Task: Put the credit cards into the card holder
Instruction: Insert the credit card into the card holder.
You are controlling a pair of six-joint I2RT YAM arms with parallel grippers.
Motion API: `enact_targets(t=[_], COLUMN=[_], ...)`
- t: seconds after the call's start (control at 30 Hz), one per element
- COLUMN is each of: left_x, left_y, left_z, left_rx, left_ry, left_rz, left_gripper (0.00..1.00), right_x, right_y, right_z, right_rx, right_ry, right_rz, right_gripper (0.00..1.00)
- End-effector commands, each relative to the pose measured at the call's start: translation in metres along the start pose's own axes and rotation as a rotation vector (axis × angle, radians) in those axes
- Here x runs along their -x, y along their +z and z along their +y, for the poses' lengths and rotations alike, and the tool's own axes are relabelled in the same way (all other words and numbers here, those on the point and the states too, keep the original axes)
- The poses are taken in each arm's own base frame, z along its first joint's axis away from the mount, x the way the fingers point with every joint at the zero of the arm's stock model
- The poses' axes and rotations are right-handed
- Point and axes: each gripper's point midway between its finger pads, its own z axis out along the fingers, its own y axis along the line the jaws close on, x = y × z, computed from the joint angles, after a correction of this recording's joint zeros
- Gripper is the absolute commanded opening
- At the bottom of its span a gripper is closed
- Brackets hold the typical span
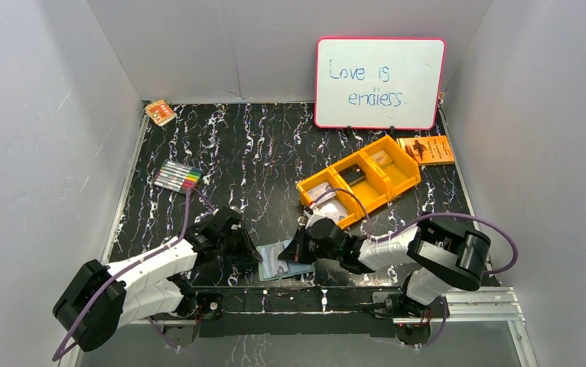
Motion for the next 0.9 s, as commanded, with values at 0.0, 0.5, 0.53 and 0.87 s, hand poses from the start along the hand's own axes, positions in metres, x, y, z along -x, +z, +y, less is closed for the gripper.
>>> enact_targets(t=[0.0, 0.5, 0.53, 0.87], left_x=[-0.014, -0.008, -0.008, -0.01], left_y=[0.0, -0.003, -0.003, -0.001], left_z=[0.033, 0.028, 0.027, 0.02], left_rx=[0.111, 0.098, 0.094, 0.055], left_ry=[-0.009, 0.007, 0.009, 0.026], left_rz=[0.031, 0.005, 0.006, 0.027], left_gripper=[0.17, 0.17, 0.17, 0.16], right_x=[-0.017, -0.01, -0.01, -0.019], right_y=[-0.002, -0.006, -0.005, 0.01], right_z=[-0.016, -0.008, -0.006, 0.003], right_rx=[-0.086, -0.159, -0.159, -0.196], right_ry=[-0.044, -0.108, -0.114, -0.159], right_rz=[0.063, 0.093, 0.096, 0.159], right_gripper=[0.0, 0.43, 0.43, 0.45])
